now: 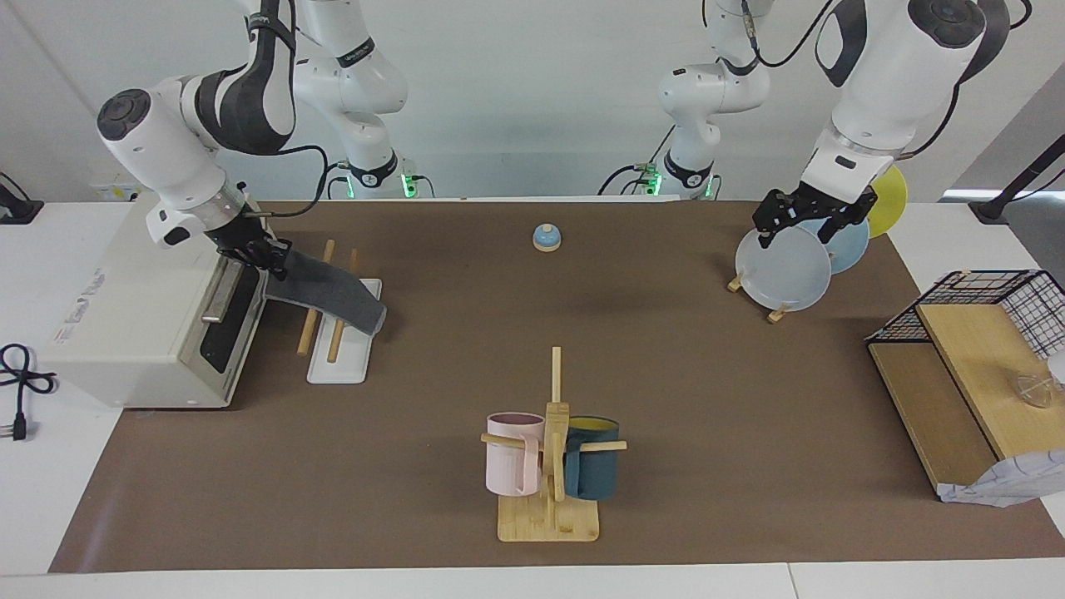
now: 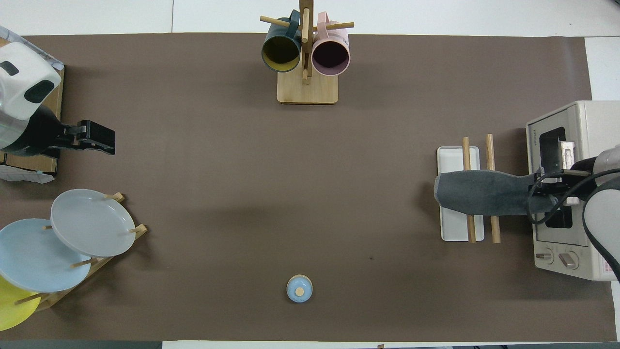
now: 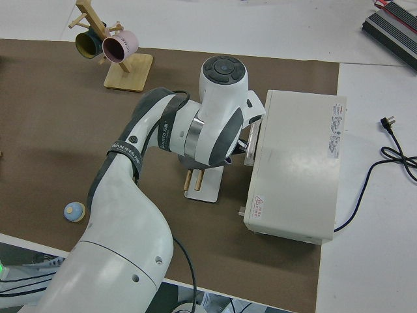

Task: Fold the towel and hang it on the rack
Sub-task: 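Drape the towel over the rack dowels while the left gripper withdraws, then open the right gripper and release the towel on the rack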

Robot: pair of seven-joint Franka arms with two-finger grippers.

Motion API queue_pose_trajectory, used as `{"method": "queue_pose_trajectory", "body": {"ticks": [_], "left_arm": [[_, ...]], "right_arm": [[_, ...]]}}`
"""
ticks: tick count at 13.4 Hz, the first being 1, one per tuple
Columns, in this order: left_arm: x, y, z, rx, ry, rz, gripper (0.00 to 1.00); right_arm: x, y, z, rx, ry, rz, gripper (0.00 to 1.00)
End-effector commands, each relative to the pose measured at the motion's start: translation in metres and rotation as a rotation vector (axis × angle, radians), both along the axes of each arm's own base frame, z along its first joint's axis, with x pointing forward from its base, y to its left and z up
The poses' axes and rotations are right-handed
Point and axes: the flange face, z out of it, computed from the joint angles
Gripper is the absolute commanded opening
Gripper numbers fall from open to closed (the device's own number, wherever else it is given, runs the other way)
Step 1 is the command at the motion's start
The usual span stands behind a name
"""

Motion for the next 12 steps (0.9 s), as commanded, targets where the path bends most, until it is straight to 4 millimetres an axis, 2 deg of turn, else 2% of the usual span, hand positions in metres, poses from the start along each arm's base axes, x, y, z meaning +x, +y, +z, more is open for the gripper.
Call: {"method": "queue_pose_trajectory", "body": {"ticks": [1,5,9,12], "left_arm": [[-0.004,0.002,0.001,-0.011,-0.015,-0.006,1.00],[-0.002,-0.001,0.004,-0.051,-0.022,0.008,1.00],[-0.003,0.002,0.004,-0.049,-0.023,0.002,1.00],[-0.003,0.003,0.003,-0.047,-0.021,0.009,1.00]], "right_arm": [[0.006,-0.004,0.027,-0.054,-0.037,0.078,1.00],[0.007,0.002,0.042,-0.061,-0.033,0.091,1.00],[0.015,0.013,0.103,-0.062,-0.028,0.113,1.00],[0.024,0.050,0.158,-0.063,-0.003,0.158,1.00]]}}
